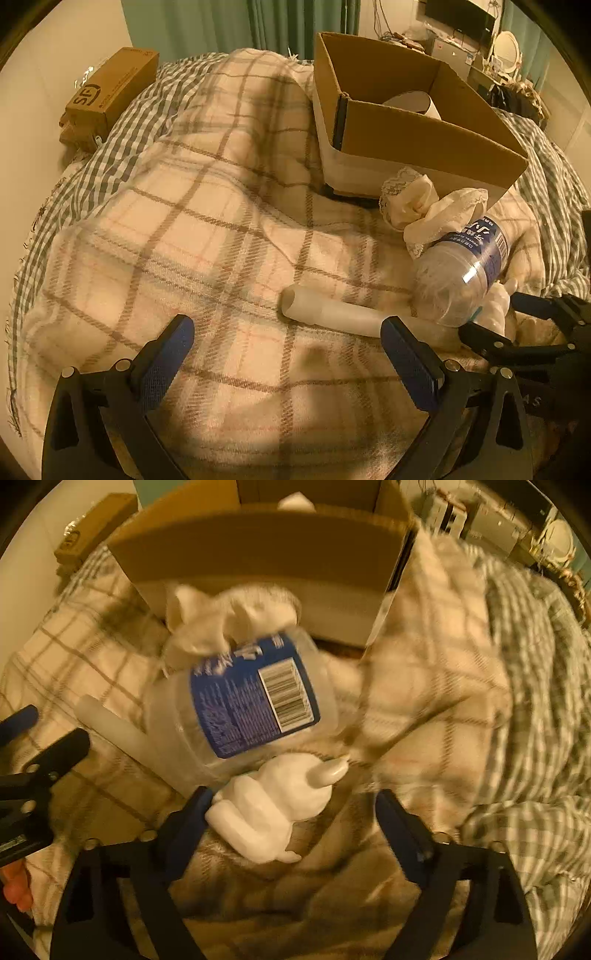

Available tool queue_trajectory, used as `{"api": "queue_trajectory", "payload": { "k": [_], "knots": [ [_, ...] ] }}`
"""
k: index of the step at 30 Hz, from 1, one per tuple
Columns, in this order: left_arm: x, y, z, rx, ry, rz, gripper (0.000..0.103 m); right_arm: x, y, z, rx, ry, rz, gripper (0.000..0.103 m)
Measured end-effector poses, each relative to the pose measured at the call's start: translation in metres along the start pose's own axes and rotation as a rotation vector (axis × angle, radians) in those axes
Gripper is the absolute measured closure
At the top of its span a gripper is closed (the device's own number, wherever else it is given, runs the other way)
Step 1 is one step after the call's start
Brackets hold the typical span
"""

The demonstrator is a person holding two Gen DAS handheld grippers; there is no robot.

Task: Organize objects
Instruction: 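Grasp the white figurine with the right tool, then grasp the clear plastic cup with the left tool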

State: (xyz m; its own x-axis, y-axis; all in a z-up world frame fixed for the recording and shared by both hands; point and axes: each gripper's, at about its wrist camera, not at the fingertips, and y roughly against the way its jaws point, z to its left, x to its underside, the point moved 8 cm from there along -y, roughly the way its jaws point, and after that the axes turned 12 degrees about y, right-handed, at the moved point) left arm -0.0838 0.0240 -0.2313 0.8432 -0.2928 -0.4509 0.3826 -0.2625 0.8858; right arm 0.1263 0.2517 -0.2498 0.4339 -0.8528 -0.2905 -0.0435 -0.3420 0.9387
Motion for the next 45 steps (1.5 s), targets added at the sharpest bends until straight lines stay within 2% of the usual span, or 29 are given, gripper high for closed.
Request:
{"api": "queue_trajectory", "payload": {
  "k": [1,6,10,16,21,25,30,33,37,40,45],
  "knots": [
    [-0.001,-0.001,0.001,-0.001,-0.002,-0.001,0.0,0.0,-0.002,0.0,-0.01,-0.005,0.005,0.02],
    [-0.001,0.005,-0.003,-0.009,-0.019,-0.017,0.0,0.002,0.002,-0.002,-0.022,-0.009,0.0,0.041],
    [-0.004,0.014,-0.009,-0.001,-0.039,-0.041,0.0,0.005,0.018,-0.009,-0.02,-0.035,-0.031,0.041],
    [-0.01,0.019,-0.032,0.054,-0.054,-0.042,0.0,0.007,0.07,-0.04,0.071,-0.094,-0.152,0.041],
    [-0.012,0.014,-0.065,0.087,-0.118,-0.032,0.0,-0.002,0.102,-0.063,0.123,-0.123,-0.23,0.041],
    [-0.011,0.004,-0.089,0.11,-0.165,-0.011,0.0,-0.009,0.096,-0.069,0.121,-0.148,-0.231,0.041],
    [-0.007,-0.011,-0.12,0.135,-0.223,0.011,0.0,-0.003,0.085,-0.083,0.091,-0.185,-0.221,0.041],
    [-0.003,-0.021,-0.138,0.161,-0.246,0.05,0.0,0.002,0.081,-0.089,0.073,-0.199,-0.216,0.041],
    [0.011,-0.03,-0.154,0.183,-0.279,0.113,0.008,0.005,0.077,-0.092,0.056,-0.212,-0.211,0.041],
    [0.02,-0.027,-0.155,0.181,-0.32,0.123,0.026,0.006,0.078,-0.092,0.051,-0.216,-0.213,0.041],
    [0.027,-0.015,-0.155,0.221,-0.334,0.137,0.027,0.006,0.082,-0.091,0.056,-0.214,-0.223,0.041]
  ]
}}
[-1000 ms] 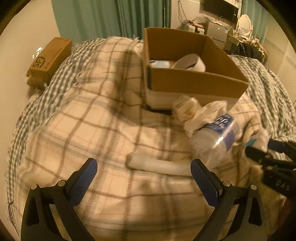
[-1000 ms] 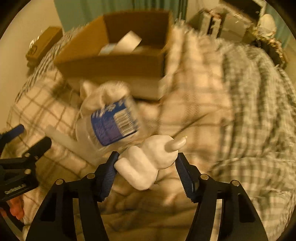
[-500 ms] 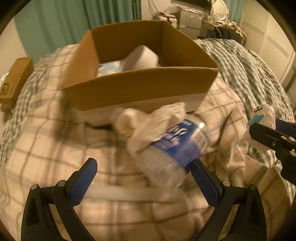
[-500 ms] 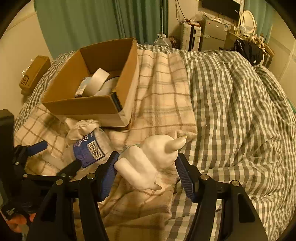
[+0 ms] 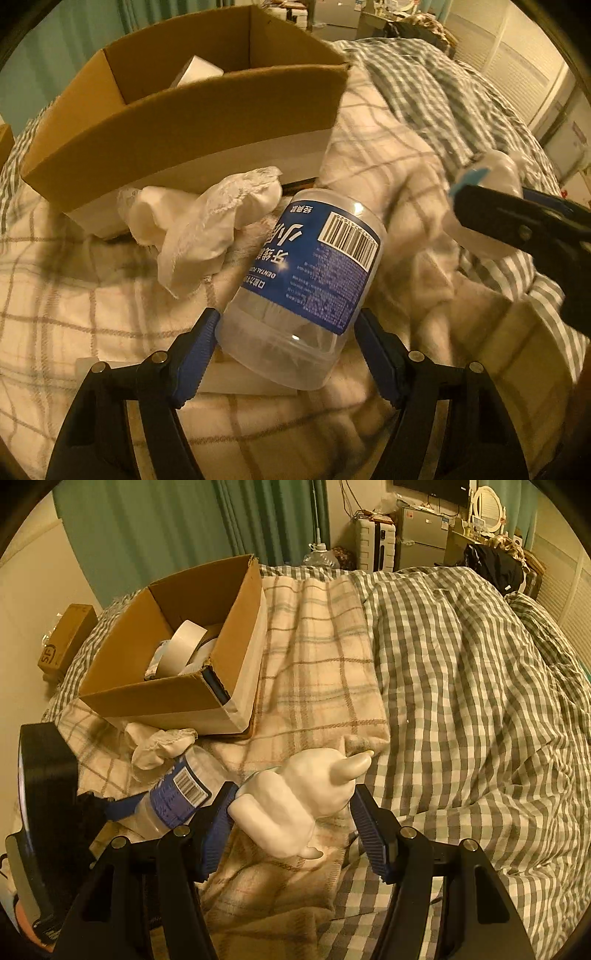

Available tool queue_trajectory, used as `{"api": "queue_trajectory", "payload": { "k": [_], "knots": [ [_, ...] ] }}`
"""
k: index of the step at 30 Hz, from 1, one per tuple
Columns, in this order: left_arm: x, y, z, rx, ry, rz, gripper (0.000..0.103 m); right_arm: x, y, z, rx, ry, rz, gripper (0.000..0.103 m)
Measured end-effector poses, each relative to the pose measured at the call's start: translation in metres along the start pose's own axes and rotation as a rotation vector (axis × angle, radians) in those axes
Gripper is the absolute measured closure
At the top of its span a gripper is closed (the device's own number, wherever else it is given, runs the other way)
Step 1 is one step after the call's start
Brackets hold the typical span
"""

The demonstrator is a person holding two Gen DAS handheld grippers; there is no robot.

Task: Organize objects
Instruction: 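Grasp the clear plastic cup with the left tool, then drop the cup into the box with the left tool while the right tool drops the figurine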

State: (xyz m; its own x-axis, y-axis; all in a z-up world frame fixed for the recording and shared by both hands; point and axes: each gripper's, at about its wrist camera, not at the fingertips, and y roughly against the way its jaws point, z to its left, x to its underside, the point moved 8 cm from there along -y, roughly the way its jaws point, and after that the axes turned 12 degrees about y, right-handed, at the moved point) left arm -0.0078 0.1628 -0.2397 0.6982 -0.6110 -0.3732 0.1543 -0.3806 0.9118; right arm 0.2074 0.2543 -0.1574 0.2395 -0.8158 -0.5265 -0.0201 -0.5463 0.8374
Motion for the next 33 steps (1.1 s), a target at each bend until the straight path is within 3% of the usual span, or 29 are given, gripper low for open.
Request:
{"api": "queue_trajectory", "payload": {
  "k": [16,24,33],
  "knots": [
    [-0.017,-0.01,-0.011,0.028,-0.045,-0.056,0.026,0.002,-0.003,-0.006,0.009,-0.015,0.015,0.041],
    [-0.024,0.051,-0.009,-0.019,-0.056,-0.199,0.03,-0.006,0.025,-0.003,0.053,0.0,-0.041,0.041],
    [-0.045,0.13,0.019,-0.002,0.012,-0.337,0.032,-0.027,0.083,0.023,0.066,0.06,-0.149,0.041]
  ]
}}
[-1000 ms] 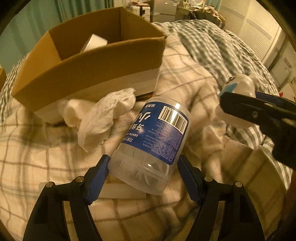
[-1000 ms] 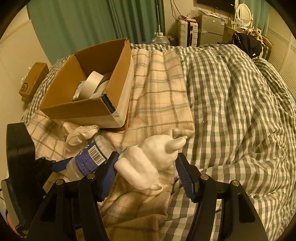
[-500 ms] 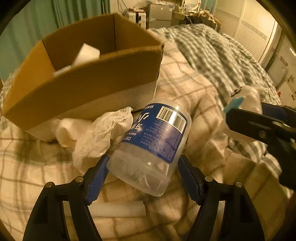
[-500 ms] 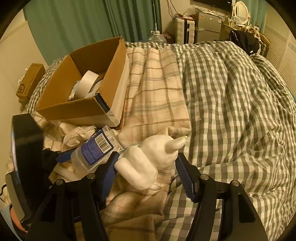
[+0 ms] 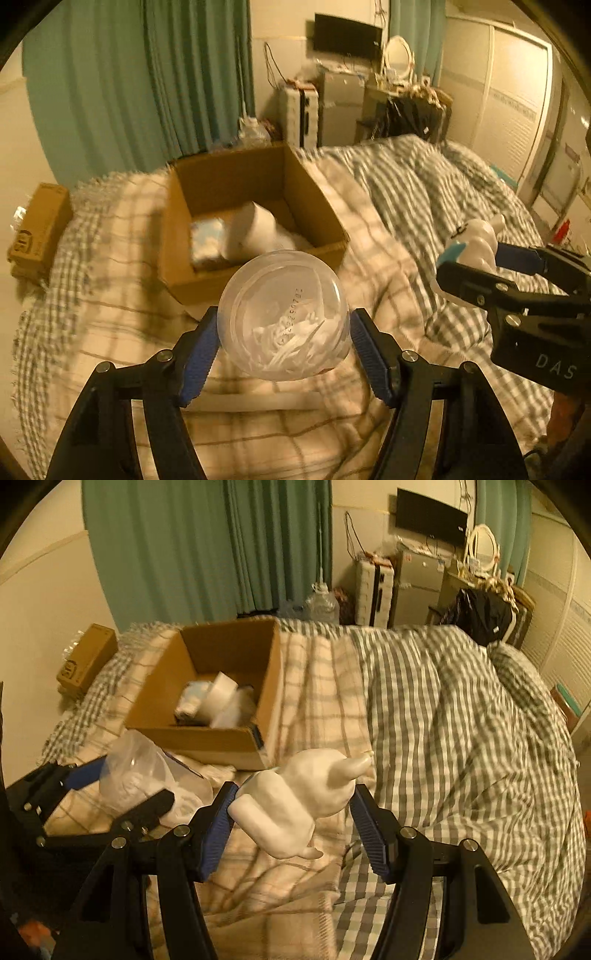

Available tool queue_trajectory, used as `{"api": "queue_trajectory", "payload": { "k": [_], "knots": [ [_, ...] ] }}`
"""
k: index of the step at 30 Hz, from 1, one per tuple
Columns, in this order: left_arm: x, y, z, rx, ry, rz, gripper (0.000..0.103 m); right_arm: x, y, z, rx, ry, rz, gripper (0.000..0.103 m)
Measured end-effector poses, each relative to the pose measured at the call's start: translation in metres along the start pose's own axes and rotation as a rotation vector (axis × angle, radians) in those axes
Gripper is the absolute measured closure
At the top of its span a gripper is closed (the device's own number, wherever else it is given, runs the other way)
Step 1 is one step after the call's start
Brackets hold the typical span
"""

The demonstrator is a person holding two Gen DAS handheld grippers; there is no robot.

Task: Organize objects
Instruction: 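Drop the cup into the box with the left tool while the right tool drops the figurine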

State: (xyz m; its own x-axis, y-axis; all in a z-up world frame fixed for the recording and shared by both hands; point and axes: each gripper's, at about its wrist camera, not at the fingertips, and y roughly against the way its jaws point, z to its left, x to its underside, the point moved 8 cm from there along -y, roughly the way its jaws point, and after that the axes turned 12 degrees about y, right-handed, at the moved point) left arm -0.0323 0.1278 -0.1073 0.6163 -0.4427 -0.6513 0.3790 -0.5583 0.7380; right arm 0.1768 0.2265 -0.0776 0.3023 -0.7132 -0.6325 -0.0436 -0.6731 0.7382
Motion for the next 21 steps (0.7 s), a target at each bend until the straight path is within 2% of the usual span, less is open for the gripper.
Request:
{"api": "queue_trajectory", "payload": {
  "k": [6,12,16,21],
  "knots": [
    [-0.051,0.034,0.021,-0.014,0.037,-0.094,0.032,-0.047,0.035,0.01,-0.024,0.045,-0.096,0.041],
    [-0.121,0.037,0.038,-0.07,0.04,-0.178,0.032,-0.132,0.064,0.021,-0.047,0.127,-0.235,0.041],
    [-0.151,0.022,0.049,-0.094,0.043,-0.206,0.032,-0.178,0.057,0.027,-0.052,0.169,-0.287,0.041],
    [-0.173,-0.019,0.067,-0.105,0.075,-0.185,0.032,-0.217,0.017,0.03,-0.064,0.182,-0.294,0.041]
  ]
}}
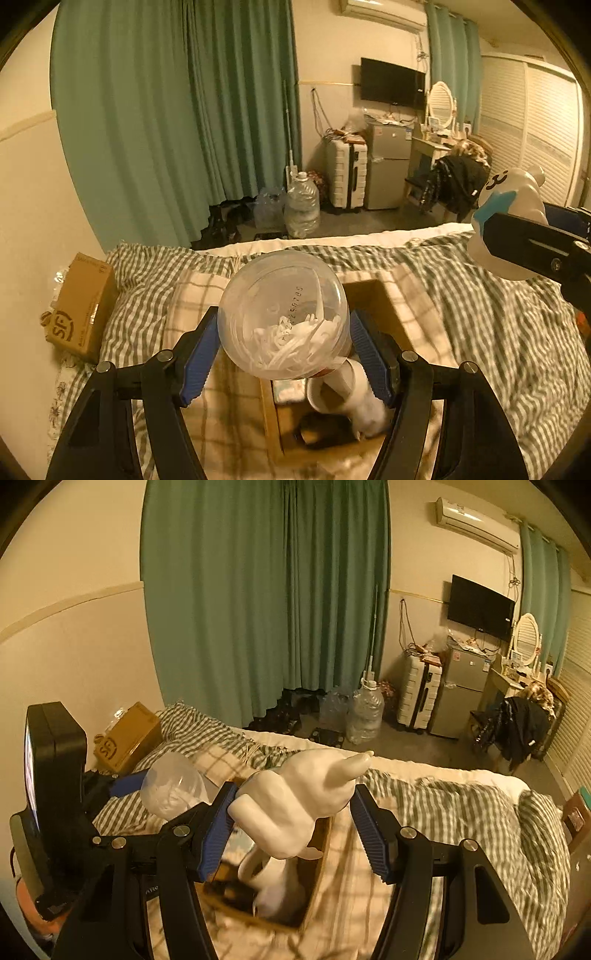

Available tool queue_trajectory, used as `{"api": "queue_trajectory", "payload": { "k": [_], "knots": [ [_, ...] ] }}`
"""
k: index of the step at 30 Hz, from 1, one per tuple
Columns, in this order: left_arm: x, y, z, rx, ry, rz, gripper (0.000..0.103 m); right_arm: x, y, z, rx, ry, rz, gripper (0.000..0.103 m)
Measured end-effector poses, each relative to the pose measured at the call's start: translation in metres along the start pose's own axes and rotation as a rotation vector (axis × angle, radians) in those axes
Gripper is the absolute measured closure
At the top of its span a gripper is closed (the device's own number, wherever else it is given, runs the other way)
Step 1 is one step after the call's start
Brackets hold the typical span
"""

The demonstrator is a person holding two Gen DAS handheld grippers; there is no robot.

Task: Organize objects
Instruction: 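Drop the cup into the box with the left tool while the right tool drops the figurine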

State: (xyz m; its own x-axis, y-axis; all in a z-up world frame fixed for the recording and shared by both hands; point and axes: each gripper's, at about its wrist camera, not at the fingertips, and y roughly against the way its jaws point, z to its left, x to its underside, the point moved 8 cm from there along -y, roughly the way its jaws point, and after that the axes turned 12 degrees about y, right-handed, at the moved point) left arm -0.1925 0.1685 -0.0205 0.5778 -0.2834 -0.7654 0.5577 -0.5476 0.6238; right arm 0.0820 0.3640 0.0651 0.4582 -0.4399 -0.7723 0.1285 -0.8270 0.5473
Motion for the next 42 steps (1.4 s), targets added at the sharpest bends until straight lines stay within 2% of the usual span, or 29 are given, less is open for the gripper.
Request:
{"api": "queue_trajectory", "payload": {
  "k": [4,11,13,17,18,19,20,21,23,28,33,37,40,42],
  "knots": [
    [0.01,-0.036,0.002,0.005,-0.004,0.018,0.032,0.002,-0.046,-0.003,-0.005,-0.004,0.026,0.041],
    [0.046,-0.097,-0.005,0.002,-0.046,0.084,0.032,0.052,-0.125,-0.006,-0.022,-0.065,0.118,0.041],
    [0.051,-0.106,-0.004,-0.002,-0.054,0.088,0.032,0.065,-0.139,-0.008,-0.026,-0.081,0.133,0.041],
    [0.064,-0.119,0.0,0.014,-0.032,0.138,0.03,0.074,-0.151,-0.013,-0.021,-0.125,0.109,0.041],
    [0.069,-0.122,0.001,0.021,-0.018,0.173,0.029,0.074,-0.152,-0.015,-0.023,-0.137,0.101,0.035],
    [0.07,-0.123,0.0,0.031,-0.006,0.191,0.029,0.074,-0.151,-0.015,-0.022,-0.144,0.101,0.026],
    [0.069,-0.12,0.001,0.045,0.013,0.198,0.025,0.073,-0.148,-0.016,-0.012,-0.142,0.111,0.007],
    [0.067,-0.116,0.001,0.046,0.023,0.19,0.022,0.071,-0.143,-0.018,0.011,-0.137,0.111,0.005],
    [0.061,-0.101,0.003,0.033,0.034,0.163,0.007,0.065,-0.121,-0.026,0.052,-0.146,0.077,0.005],
    [0.045,-0.049,0.005,0.021,0.01,0.083,0.0,0.057,-0.065,-0.04,0.089,-0.177,0.059,0.003],
    [0.038,0.012,0.01,0.006,-0.018,0.016,0.0,0.053,0.0,-0.037,0.153,-0.156,0.022,0.003],
    [0.045,0.05,0.017,-0.016,-0.02,-0.017,0.0,0.057,0.037,-0.015,0.143,-0.129,0.002,0.003],
    [0.059,0.072,0.023,-0.04,-0.009,-0.022,0.0,0.069,0.057,0.004,0.142,-0.108,-0.001,0.003],
    [0.071,0.079,0.029,-0.051,0.004,-0.015,0.0,0.084,0.065,0.02,0.108,-0.103,0.002,0.003]
  ]
}}
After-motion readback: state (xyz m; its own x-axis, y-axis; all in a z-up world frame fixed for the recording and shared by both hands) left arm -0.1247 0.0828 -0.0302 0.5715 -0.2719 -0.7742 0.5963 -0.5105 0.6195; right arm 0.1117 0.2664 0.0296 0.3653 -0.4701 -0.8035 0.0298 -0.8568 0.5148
